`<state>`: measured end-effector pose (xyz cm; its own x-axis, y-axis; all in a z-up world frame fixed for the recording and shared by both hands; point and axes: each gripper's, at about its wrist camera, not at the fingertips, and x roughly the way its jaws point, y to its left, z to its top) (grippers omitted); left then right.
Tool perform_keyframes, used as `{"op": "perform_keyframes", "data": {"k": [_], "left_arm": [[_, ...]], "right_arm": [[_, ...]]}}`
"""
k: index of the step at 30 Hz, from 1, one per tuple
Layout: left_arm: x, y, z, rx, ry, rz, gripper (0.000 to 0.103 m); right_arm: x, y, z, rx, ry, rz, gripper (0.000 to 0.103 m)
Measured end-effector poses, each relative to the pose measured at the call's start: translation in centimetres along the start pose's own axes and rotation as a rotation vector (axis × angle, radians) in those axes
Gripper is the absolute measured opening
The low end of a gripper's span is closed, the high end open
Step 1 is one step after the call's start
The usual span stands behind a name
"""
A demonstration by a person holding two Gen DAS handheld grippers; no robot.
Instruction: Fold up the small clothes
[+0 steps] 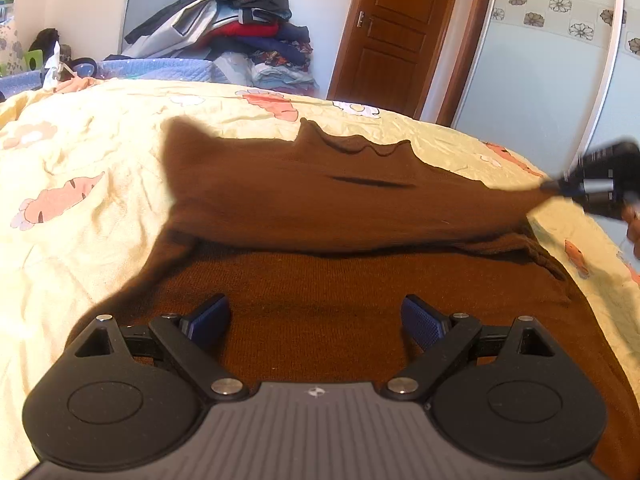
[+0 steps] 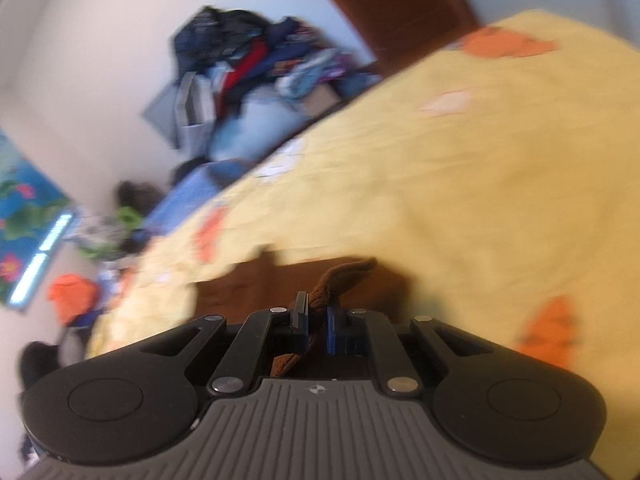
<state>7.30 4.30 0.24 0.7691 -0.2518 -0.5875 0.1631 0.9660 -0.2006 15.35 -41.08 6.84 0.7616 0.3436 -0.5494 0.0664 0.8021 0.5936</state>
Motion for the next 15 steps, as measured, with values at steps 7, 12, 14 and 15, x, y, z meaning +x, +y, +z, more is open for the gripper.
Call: {"op": "perform_keyframes", "data": {"k": [7, 12, 14, 15], "left_arm": [[-0.1, -0.2, 0.0, 0.009, 0.003, 0.009, 0.094], [-0.2, -0.3, 0.2, 0.013, 0.006, 0.012, 0.094], [-0.9, 0.0, 0.4, -0.006, -0.014, 0.042, 0.094], [-1.6, 0.4, 0.6, -0.019, -0.03, 0.053, 0.094]], "right_arm": [[2.3, 0.2, -1.6, -0.051, 0.032, -0.093, 0.015], [1.7, 8.8, -4.5, -0.228, 0.067, 0.075, 0.02], [2.5, 11.4, -5.7, -0.295, 0.128, 0.128, 0.053], [2.6, 12.0, -5.5, -0.303, 0.105, 0.124, 0.059]]}}
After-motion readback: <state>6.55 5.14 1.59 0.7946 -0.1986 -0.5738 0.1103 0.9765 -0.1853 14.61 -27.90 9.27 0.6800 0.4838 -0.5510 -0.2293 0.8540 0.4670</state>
